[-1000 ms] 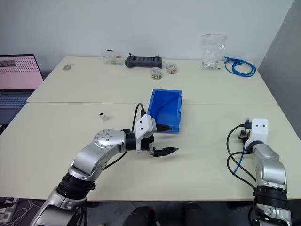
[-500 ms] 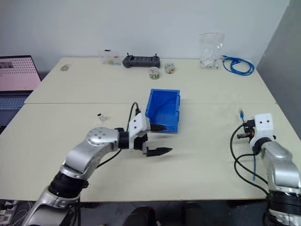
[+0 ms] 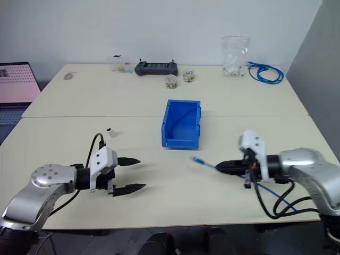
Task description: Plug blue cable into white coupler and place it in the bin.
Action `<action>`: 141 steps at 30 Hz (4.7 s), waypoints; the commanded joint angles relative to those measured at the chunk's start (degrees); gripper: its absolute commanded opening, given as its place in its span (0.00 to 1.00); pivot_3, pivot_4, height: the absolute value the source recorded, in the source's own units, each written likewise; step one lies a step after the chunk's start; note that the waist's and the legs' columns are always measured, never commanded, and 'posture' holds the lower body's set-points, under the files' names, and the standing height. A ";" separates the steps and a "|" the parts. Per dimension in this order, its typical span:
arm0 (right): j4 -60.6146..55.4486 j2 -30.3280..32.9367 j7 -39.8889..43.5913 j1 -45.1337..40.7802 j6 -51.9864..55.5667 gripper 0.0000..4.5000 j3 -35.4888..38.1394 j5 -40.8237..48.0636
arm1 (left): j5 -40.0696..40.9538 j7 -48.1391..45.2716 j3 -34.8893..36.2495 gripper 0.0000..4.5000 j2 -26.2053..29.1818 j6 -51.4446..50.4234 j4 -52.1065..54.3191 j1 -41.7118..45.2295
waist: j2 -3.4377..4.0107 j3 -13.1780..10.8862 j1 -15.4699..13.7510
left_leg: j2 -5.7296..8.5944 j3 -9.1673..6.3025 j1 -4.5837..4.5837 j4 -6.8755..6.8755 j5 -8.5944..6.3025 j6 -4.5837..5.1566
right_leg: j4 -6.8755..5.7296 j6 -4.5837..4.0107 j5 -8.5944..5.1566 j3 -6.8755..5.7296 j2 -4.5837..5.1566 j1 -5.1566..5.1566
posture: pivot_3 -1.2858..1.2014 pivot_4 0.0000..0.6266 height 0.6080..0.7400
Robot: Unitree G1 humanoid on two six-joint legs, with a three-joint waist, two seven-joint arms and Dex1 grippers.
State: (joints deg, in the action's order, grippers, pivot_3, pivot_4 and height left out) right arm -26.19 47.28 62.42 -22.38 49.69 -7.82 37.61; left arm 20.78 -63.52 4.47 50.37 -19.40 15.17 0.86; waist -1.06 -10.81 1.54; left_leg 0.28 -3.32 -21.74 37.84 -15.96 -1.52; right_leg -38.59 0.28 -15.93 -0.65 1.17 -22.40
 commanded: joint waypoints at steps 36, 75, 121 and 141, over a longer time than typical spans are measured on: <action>10.92 -16.78 7.00 -11.84 -8.53 0.89 -12.81 -17.97 | -8.69 -2.85 -0.70 1.00 -0.64 24.58 -8.48 -3.02 | -0.04 0.02 -0.44 | 0.03 0.06 -0.89 0.05 -0.04 -0.07 | -0.28 -0.28 0.26 -0.04 0.10 -0.96 | 0.52 0.24 1.00; -11.99 -7.86 -8.75 8.07 -5.41 0.89 2.28 -4.88 | -10.78 -10.29 -16.56 0.06 -0.77 14.16 -15.12 11.74 | 0.44 0.38 0.01 | 0.02 0.13 0.29 0.00 0.01 0.01 | -0.30 0.01 0.15 0.03 -0.02 0.11 | 0.52 0.24 1.00; -3.25 -18.85 -38.89 -3.40 8.37 0.52 12.20 43.41 | 49.42 14.40 2.93 0.06 -16.63 -49.48 1.33 30.38 | -0.08 0.05 0.09 | 0.06 0.06 -0.14 0.09 0.02 -0.01 | -0.31 0.05 0.12 0.09 -0.02 -0.22 | 0.52 0.24 1.00; -3.70 -16.49 -38.39 -3.39 8.50 0.02 10.84 45.46 | 48.41 16.19 2.41 0.26 -16.67 -47.37 1.01 30.52 | -0.07 0.05 0.11 | 0.07 0.08 -0.16 0.07 0.02 -0.01 | -0.30 0.06 0.12 0.10 -0.02 -0.25 | 0.52 0.24 1.00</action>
State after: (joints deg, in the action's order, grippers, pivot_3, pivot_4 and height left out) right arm -27.97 30.94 23.14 -25.20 58.32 3.13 80.61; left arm 69.52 -47.93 6.06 33.47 -68.08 15.45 30.37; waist -1.13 -10.76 1.66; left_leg 0.34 -3.24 -21.90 37.92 -15.94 -1.53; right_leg -38.88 0.34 -15.81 -0.55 1.15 -22.65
